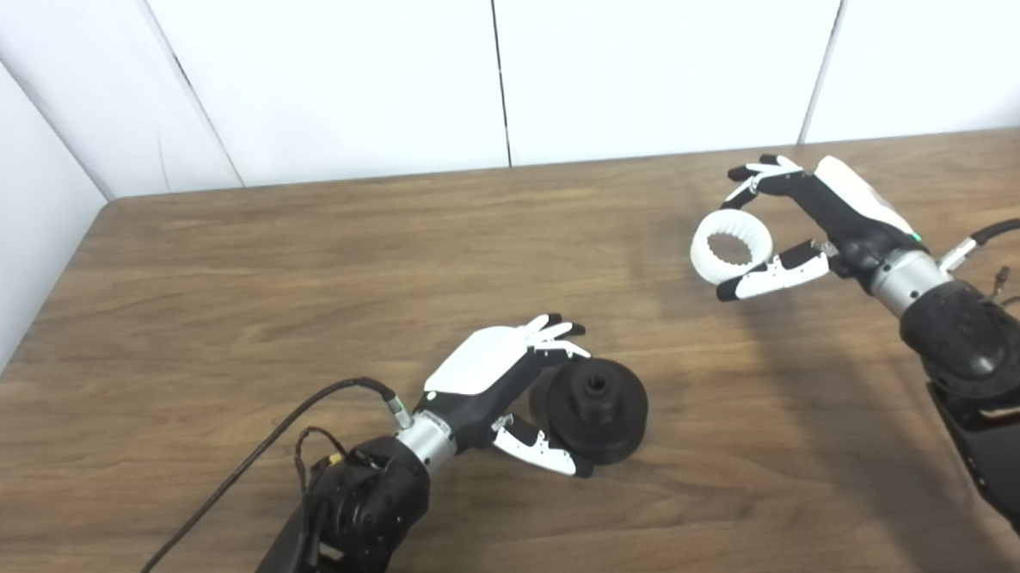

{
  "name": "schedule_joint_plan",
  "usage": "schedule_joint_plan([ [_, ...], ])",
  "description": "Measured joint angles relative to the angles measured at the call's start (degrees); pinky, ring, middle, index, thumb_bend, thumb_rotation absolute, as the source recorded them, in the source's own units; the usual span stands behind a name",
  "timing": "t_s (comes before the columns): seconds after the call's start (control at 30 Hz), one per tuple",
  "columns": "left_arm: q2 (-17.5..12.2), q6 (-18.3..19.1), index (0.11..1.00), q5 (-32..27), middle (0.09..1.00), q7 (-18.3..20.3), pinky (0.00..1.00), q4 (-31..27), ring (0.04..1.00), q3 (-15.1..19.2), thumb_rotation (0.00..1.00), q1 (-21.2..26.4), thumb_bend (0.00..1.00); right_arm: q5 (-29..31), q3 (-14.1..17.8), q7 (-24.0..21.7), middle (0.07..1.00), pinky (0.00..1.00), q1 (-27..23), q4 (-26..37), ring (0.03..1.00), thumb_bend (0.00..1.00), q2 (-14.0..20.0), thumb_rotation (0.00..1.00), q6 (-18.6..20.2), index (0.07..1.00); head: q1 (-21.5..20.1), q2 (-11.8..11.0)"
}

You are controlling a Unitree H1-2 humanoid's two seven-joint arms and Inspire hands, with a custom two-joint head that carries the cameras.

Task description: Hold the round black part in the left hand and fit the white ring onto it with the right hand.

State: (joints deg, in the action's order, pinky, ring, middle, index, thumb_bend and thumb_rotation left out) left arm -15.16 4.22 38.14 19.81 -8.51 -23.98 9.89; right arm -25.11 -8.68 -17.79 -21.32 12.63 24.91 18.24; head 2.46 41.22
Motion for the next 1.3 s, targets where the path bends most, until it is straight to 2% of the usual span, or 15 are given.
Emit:
schedule_joint_plan([
  [0.13,0.0,0.06,0.665,0.03,0.952,0.0,0.94,-0.05,1.0,0.0,0.28,-0.01,0.72,0.18,-0.26,-1.96,0.882,0.93,1.14,5.65,0.973,0.52,-0.22,0.16,3.1,0.491,0.17,0.09],
  [0.6,0.01,0.81,0.665,0.38,0.953,0.06,0.94,-0.52,1.0,-0.16,0.28,-0.01,0.72,0.28,-2.71,-6.44,0.867,0.89,4.24,17.33,0.953,0.52,-2.73,0.16,7.64,0.491,0.62,0.53],
  [0.9,-0.01,1.71,0.663,0.35,0.953,0.26,0.94,-1.05,1.0,-0.18,0.27,-0.13,0.72,-0.27,-3.92,-6.64,0.872,0.9,5.89,17.98,0.956,0.52,-3.75,0.16,7.72,0.492,0.88,0.79],
  [1.3,-0.01,2.17,0.664,0.47,0.955,0.32,0.94,-1.32,1.0,-0.39,0.27,-0.12,0.72,-0.05,-6.3,-6.81,0.873,0.87,5.95,18.04,0.954,0.52,-5.99,0.16,7.66,0.491,1.23,1.05],
])
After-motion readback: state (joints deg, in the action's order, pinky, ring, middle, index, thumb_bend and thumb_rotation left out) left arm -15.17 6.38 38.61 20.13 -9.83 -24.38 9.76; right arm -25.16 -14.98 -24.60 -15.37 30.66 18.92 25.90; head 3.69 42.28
